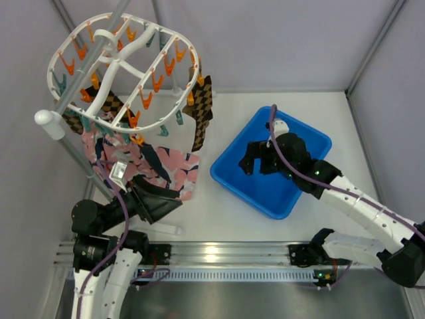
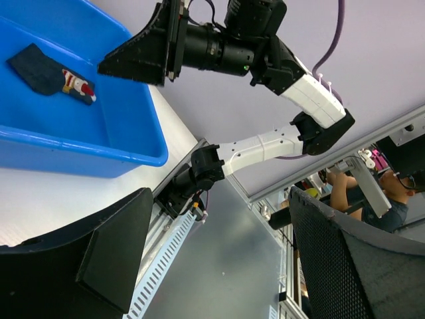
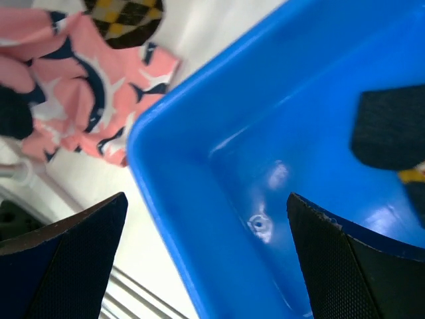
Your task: Remove the socks clipped to the hanger
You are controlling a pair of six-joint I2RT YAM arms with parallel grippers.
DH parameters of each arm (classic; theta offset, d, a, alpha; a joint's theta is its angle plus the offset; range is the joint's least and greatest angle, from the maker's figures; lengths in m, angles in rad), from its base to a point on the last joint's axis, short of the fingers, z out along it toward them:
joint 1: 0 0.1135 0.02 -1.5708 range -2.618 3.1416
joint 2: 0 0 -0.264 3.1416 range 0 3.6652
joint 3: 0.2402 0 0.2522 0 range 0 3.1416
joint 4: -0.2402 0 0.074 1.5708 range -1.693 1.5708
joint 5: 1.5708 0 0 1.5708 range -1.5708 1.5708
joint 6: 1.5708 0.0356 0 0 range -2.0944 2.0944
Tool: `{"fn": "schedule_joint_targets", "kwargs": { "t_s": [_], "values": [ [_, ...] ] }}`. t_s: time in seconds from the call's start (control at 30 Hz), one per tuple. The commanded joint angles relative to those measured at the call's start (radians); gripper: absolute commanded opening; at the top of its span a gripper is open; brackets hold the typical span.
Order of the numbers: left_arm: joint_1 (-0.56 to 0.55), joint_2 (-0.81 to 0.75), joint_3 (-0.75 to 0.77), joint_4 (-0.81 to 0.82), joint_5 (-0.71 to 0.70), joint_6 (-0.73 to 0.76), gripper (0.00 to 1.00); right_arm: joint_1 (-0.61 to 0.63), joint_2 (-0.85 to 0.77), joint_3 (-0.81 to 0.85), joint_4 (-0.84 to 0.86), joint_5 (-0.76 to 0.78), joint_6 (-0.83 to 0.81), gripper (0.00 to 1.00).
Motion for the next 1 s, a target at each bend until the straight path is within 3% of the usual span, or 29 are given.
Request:
{"fn": "schedule_joint_targets", "kwargs": {
  "t_s": [0.0, 0.17, 0.33, 0.57, 0.7, 0.97],
  "values": [
    [0.004, -0.021, -0.008, 0.038, 0.012, -0.003, 0.86, 0.093, -0.013, 0.005, 0.213, -0.083, -0.005, 0.99],
    [0.004, -0.028, 0.018, 0.038, 0.021, -0.028, 0.86, 0.216, 0.16, 0.104, 0.38, -0.213, -0.078, 0.99],
    [0.004, -0.034, 0.142, 0.037, 0.001, -0.036, 0.83, 0.288, 0.355, 0.226, 0.523, -0.228, -0.129, 0.99],
    [0.004, -0.086, 0.403, -0.087, -0.324, 0.105, 0.82, 0.375, 0.519, 0.217, 0.839, -0.191, -0.146, 0.99],
    [0.004, -0.12, 0.438, -0.132, -0.424, 0.147, 0.82, 0.406, 0.636, 0.285, 0.894, -0.18, -0.173, 0.99],
    [0.004, -0.114, 0.435, -0.205, -0.416, 0.165, 0.81, 0.446, 0.777, 0.425, 0.911, -0.096, -0.218, 0.99]
  ]
}}
